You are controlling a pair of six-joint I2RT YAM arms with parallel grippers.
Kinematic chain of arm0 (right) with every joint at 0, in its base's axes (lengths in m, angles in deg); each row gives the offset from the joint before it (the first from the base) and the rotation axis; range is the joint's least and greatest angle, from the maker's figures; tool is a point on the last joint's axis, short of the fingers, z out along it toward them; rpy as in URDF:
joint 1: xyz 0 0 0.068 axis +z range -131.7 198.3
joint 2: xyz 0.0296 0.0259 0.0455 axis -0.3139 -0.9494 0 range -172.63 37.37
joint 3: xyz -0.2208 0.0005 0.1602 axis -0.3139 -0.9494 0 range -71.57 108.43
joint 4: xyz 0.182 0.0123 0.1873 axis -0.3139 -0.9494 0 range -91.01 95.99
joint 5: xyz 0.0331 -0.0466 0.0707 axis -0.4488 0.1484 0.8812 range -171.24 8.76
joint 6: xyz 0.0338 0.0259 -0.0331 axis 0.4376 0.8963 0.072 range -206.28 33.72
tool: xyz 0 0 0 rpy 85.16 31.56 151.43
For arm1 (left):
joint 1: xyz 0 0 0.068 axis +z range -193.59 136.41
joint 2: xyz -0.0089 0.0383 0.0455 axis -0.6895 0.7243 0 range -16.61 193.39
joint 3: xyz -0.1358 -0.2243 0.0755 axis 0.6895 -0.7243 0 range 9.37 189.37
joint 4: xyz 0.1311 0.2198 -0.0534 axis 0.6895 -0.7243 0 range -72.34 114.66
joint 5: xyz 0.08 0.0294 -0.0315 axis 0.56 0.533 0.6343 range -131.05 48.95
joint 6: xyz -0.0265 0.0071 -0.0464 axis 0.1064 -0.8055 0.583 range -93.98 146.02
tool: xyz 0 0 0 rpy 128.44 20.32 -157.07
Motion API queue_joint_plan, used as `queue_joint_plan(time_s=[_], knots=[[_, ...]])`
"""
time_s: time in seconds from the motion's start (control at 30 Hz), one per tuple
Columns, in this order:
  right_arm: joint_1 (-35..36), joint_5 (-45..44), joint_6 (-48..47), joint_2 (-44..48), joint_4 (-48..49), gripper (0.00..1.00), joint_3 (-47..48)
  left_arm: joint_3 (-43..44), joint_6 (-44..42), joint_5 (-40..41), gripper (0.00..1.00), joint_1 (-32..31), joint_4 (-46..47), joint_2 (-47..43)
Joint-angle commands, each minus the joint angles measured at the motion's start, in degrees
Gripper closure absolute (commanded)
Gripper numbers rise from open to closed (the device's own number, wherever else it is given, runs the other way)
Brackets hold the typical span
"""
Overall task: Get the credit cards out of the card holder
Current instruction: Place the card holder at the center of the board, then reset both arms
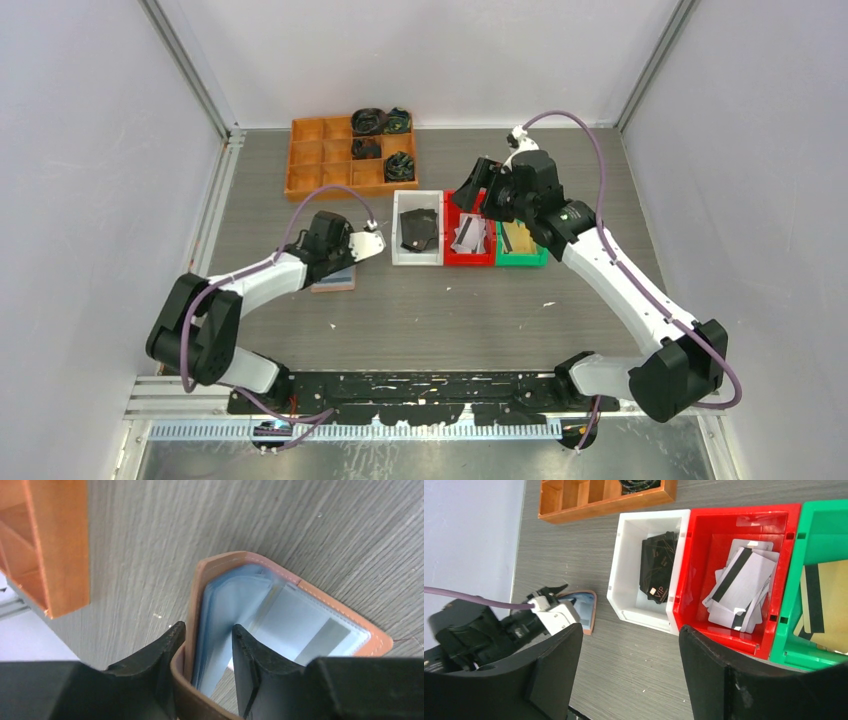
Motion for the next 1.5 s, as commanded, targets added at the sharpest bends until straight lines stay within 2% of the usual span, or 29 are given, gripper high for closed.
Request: queue_joint_plan(time_s=[0.0,0.1,0.2,0.23,0.37,0.63,0.77,0.83,0.9,0.93,1.07,1.17,1.23,1.3,1.37,1.43,1.47], knots=[[-0.1,-1.3,0.8,3.0,-0.4,0.24,-0.7,0.9,3.6,1.3,0.6,0.5,0.1,-7.5],[-0.1,-1.2,1.1,3.4,-0.9,0.23,-1.2,-0.9,4.2,-2.5,0.59,0.5,-6.8,-12.1],[-0.2,-1.5,1.2,3.4,-1.6,0.21,-1.2,-2.5,2.8,-7.6,0.43,0.3,-17.0,-13.9],[-0.2,-1.5,1.3,3.3,-1.7,0.2,-1.1,-2.6,1.8,-10.0,0.41,0.1,-21.0,-14.3],[-0.6,-1.8,2.3,3.3,-2.3,0.19,-1.0,-2.5,0.5,-18.0,0.43,-0.4,-32.0,-16.0],[-1.8,-1.5,3.2,5.4,-3.9,0.17,-0.2,-0.5,1.0,-24.6,0.48,-0.3,-40.3,-10.1],[-3.7,-2.7,3.0,6.6,-5.3,0.17,-0.1,1.4,4.9,-20.5,0.53,0.1,-35.9,-7.1],[-4.5,-5.3,2.1,8.7,-4.5,0.14,-1.8,5.4,8.2,-19.1,0.5,1.1,-37.2,-6.7],[-4.7,-12.5,0.2,11.4,-3.4,0.03,-4.7,9.4,10.9,-20.1,0.42,3.6,-39.2,-6.7],[-5.0,-17.1,-0.4,12.2,-2.9,0.01,-6.4,11.2,12.8,-21.5,0.39,5.4,-39.6,-6.7],[-5.8,-33.4,-2.5,15.9,1.5,0.0,-15.2,14.6,19.3,-26.9,0.27,14.4,-36.3,-6.8],[-6.5,-45.6,-1.9,19.4,6.6,0.01,-22.8,13.8,24.8,-31.0,0.23,21.4,-30.3,-7.6],[-6.5,-54.9,-3.8,21.5,12.6,0.0,-28.5,11.9,28.1,-32.6,0.23,25.1,-25.8,-8.3],[-6.5,-64.3,-6.3,23.1,22.6,0.0,-37.1,8.7,30.5,-31.6,0.23,28.3,-19.0,-9.1],[-6.5,-70.7,-11.2,23.6,39.6,0.0,-44.7,4.5,33.2,-28.5,0.23,29.7,-11.1,-9.8],[-6.9,-73.2,-16.4,21.8,51.7,0.01,-50.1,0.4,36.4,-26.2,0.23,30.9,-3.6,-10.3],[-7.6,-73.3,-17.3,20.2,54.6,0.0,-51.4,-1.5,37.9,-25.6,0.23,31.3,0.0,-10.3]])
